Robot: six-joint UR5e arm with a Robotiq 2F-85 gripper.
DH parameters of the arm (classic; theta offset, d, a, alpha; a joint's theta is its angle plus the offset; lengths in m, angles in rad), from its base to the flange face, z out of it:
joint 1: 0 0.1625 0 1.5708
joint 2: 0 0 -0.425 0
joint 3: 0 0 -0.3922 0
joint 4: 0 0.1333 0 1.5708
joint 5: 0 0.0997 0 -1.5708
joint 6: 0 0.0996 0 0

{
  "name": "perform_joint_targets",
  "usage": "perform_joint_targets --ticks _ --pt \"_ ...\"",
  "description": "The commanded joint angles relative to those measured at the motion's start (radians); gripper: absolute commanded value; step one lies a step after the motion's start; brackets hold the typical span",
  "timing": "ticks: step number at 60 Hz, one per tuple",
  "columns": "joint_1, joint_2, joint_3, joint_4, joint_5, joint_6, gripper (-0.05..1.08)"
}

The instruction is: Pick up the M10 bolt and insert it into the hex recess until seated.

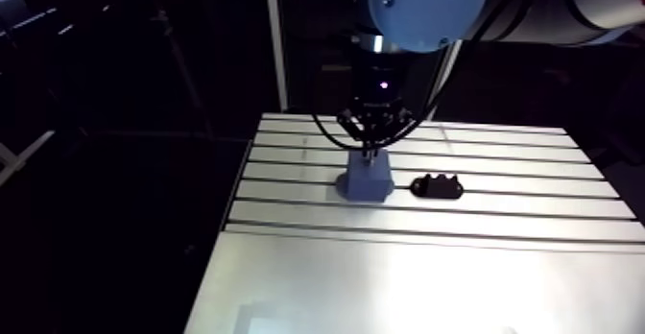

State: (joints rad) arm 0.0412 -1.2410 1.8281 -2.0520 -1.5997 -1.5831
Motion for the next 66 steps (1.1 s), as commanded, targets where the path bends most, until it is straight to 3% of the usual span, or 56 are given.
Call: perform_joint_targets --ticks 1,66 --pt "-0.001 0.001 -0.002 0.003 -0.001 -0.008 1.08" --pt "-0.011 0.007 0.004 0.011 -0.001 -0.010 1.08"
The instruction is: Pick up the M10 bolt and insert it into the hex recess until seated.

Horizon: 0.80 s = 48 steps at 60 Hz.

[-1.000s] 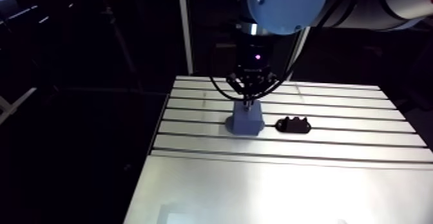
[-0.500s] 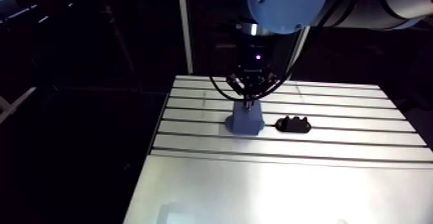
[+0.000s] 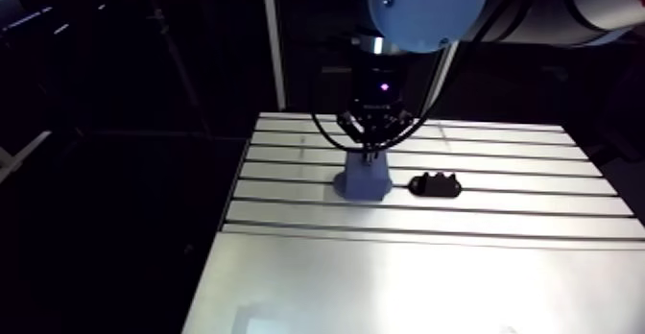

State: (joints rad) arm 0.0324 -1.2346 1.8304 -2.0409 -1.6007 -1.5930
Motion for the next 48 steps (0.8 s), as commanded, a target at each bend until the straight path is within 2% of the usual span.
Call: perform_joint_targets --ticks 1,48 --pt "-0.002 0.001 0.002 0.000 0.000 0.000 1.08" --pt "-0.002 -0.001 0.004 0.000 0.000 -0.003 1.08"
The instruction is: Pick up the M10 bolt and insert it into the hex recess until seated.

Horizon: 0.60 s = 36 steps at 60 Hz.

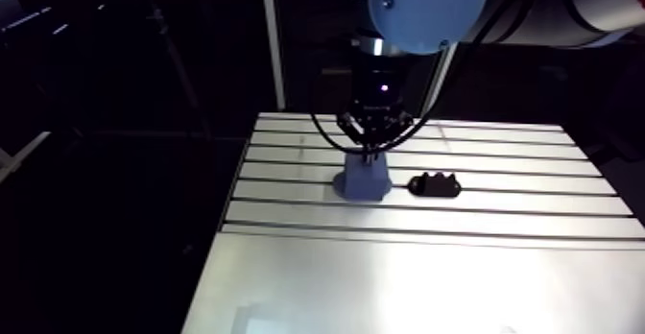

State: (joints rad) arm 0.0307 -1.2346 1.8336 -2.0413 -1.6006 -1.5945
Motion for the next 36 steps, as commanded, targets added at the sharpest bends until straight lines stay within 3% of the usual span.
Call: perform_joint_targets --ticks 1,36 --pt "0.000 -0.001 0.000 0.000 0.000 -0.001 1.08" --pt "0.000 0.001 0.002 -0.001 0.001 -0.014 1.08"
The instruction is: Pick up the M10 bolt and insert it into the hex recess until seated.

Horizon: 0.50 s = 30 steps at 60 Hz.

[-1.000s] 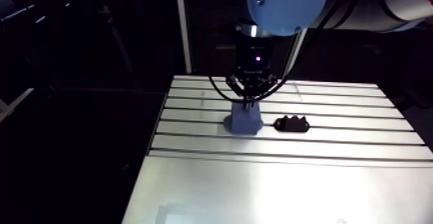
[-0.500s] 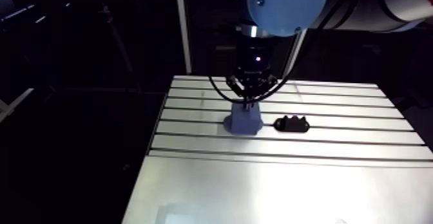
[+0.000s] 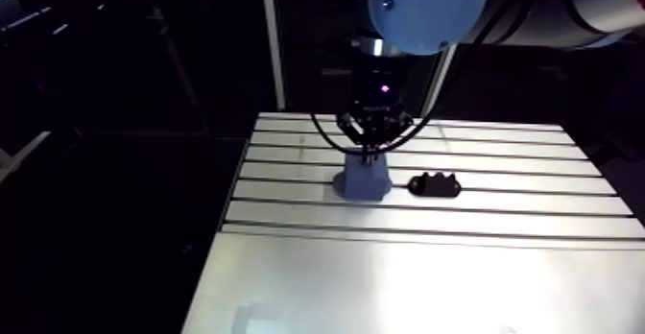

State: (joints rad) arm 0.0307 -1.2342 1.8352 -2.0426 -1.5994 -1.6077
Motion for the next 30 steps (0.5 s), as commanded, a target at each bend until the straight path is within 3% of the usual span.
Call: perform_joint_targets --ticks 1,30 --pt "0.000 0.000 0.002 -0.001 0.000 -0.001 1.08" --pt "0.000 0.000 0.000 -0.002 0.000 -0.001 1.08"
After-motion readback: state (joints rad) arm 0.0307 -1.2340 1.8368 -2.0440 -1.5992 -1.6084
